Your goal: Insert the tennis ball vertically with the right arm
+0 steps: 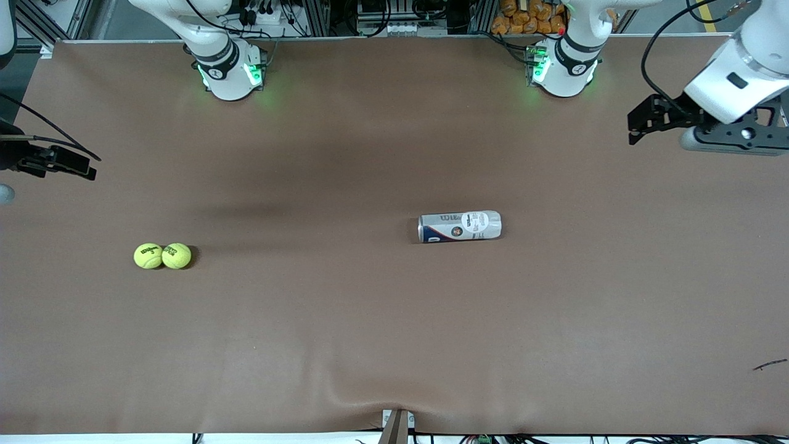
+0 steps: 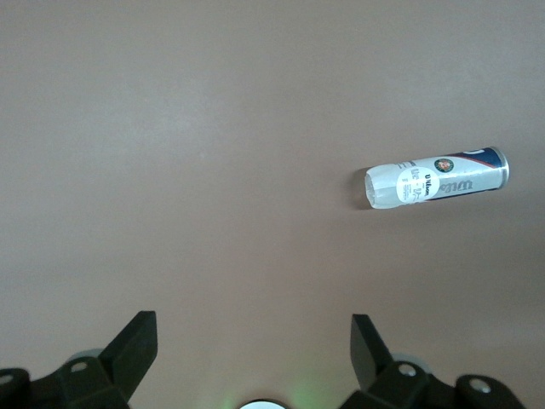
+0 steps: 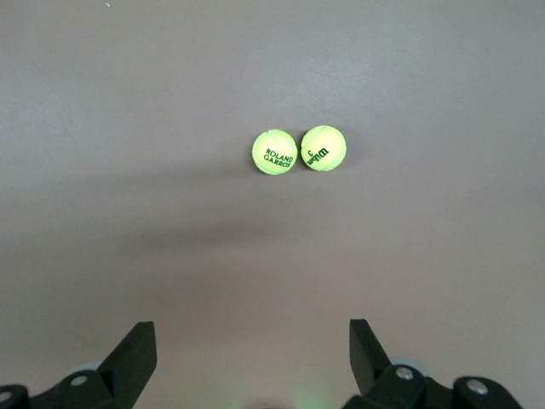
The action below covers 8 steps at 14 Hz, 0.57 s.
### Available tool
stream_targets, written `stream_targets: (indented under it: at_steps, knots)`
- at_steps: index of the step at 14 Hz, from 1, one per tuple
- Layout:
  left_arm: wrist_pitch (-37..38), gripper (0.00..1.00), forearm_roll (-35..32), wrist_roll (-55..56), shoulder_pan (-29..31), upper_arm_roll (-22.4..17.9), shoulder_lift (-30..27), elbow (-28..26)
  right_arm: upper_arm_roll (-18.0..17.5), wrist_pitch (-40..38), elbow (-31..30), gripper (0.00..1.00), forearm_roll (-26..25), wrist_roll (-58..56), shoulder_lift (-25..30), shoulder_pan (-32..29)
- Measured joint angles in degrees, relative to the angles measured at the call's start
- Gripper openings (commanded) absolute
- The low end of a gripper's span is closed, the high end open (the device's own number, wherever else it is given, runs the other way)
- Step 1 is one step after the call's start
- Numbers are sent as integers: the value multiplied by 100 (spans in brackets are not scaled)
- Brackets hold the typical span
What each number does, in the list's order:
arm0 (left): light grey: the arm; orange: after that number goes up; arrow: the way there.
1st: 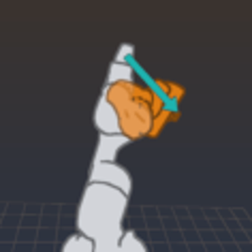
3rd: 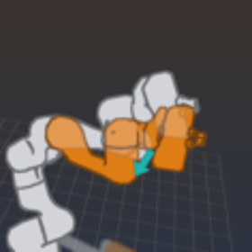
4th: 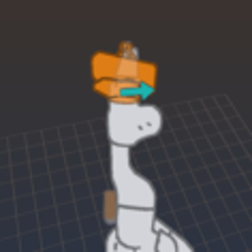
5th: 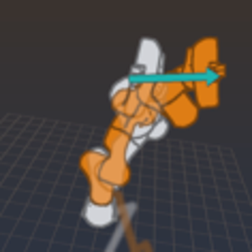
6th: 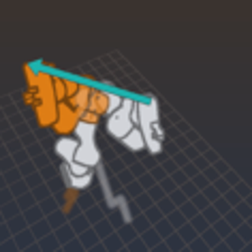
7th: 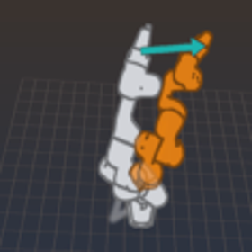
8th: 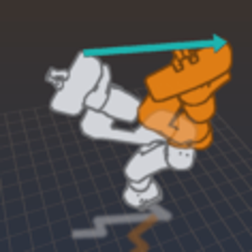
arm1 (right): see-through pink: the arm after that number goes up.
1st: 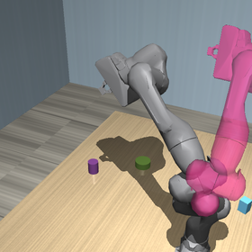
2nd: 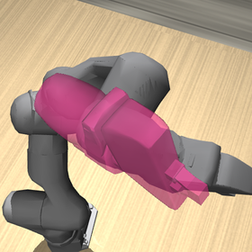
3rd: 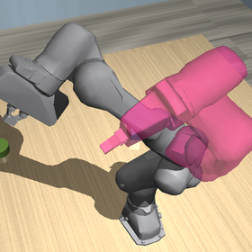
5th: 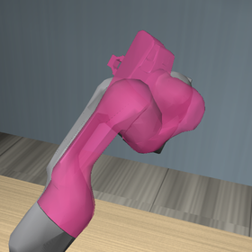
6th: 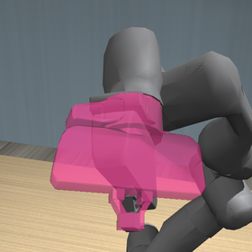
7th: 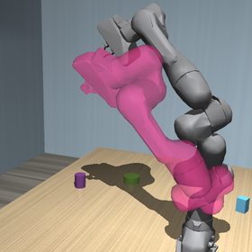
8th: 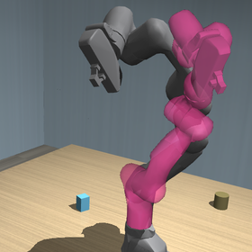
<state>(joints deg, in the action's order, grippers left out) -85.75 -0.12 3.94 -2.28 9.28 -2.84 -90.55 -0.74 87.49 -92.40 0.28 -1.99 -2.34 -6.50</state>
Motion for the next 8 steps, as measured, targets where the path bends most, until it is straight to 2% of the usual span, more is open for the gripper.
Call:
stream_targets:
  at_steps: [8]
  knots:
    - [44,100,0,-550,-9,437,272,-121,-27,-20,-58,100,0,-9,-11,364]
